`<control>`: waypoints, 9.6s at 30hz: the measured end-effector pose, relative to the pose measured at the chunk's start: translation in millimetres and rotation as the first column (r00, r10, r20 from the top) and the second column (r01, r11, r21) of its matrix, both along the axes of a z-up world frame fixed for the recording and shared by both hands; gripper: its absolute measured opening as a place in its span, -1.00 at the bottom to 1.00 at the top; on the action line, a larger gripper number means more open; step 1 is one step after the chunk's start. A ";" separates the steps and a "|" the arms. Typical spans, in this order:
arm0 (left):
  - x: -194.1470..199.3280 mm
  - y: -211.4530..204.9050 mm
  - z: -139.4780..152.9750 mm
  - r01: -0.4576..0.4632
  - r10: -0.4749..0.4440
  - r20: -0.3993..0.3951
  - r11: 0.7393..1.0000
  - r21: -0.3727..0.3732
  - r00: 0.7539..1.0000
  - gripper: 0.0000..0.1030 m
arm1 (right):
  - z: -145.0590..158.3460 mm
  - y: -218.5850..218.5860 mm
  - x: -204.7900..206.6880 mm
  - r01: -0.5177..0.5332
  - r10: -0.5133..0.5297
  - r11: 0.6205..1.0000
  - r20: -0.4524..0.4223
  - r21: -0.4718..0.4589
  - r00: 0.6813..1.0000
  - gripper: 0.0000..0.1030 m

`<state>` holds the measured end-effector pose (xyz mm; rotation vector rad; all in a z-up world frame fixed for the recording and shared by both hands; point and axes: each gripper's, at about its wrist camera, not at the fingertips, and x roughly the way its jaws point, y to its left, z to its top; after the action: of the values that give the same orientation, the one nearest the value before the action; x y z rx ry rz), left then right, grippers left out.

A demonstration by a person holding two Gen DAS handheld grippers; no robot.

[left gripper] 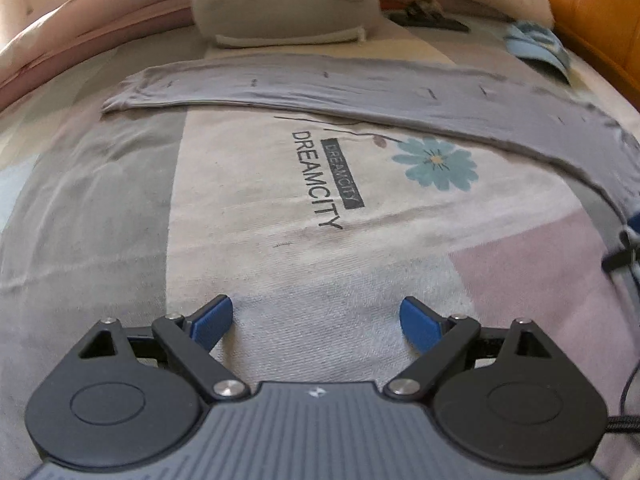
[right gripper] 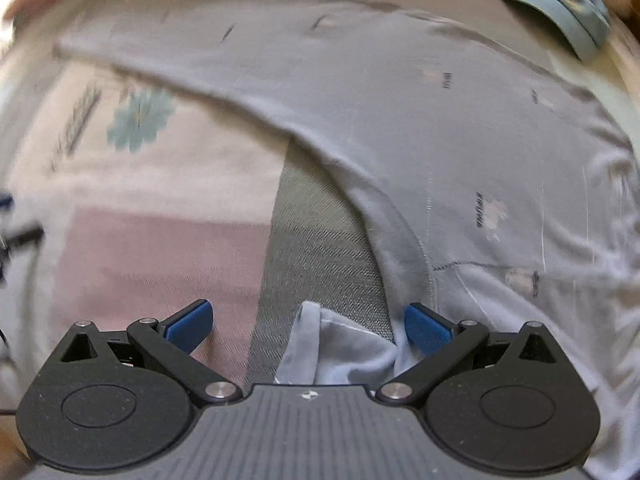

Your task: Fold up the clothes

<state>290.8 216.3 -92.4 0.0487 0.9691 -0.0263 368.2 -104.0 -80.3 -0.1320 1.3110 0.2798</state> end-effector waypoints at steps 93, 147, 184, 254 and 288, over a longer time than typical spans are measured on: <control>-52.1 -234.9 59.6 0.244 -0.233 0.149 0.968 -0.062 0.961 0.84 | -26.1 -145.6 -232.2 0.044 -0.132 0.983 0.523 0.177 0.842 1.00; -95.3 -226.6 4.9 0.147 -0.147 0.055 0.989 0.004 0.988 0.85 | -1.0 -179.1 -255.5 0.195 -0.343 0.913 0.416 0.358 0.842 1.00; -82.0 -196.6 15.9 0.052 -0.062 0.139 0.996 0.075 0.988 0.86 | 10.3 -166.4 -253.3 0.150 -0.305 0.924 0.439 0.353 0.845 1.00; -101.6 -65.8 22.4 -0.146 0.131 0.232 0.988 0.047 0.964 0.87 | 22.4 -71.5 -259.9 0.014 -0.131 0.966 0.442 0.258 0.888 1.00; -99.7 -121.9 5.7 0.101 -0.100 -0.032 0.995 0.013 0.994 0.87 | -15.1 -75.8 -230.7 -0.062 -0.104 0.931 0.424 0.360 0.900 1.00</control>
<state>191.0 94.4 -86.7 0.1106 0.9974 -0.1128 137.5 -179.8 -95.4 0.1333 0.7924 0.4444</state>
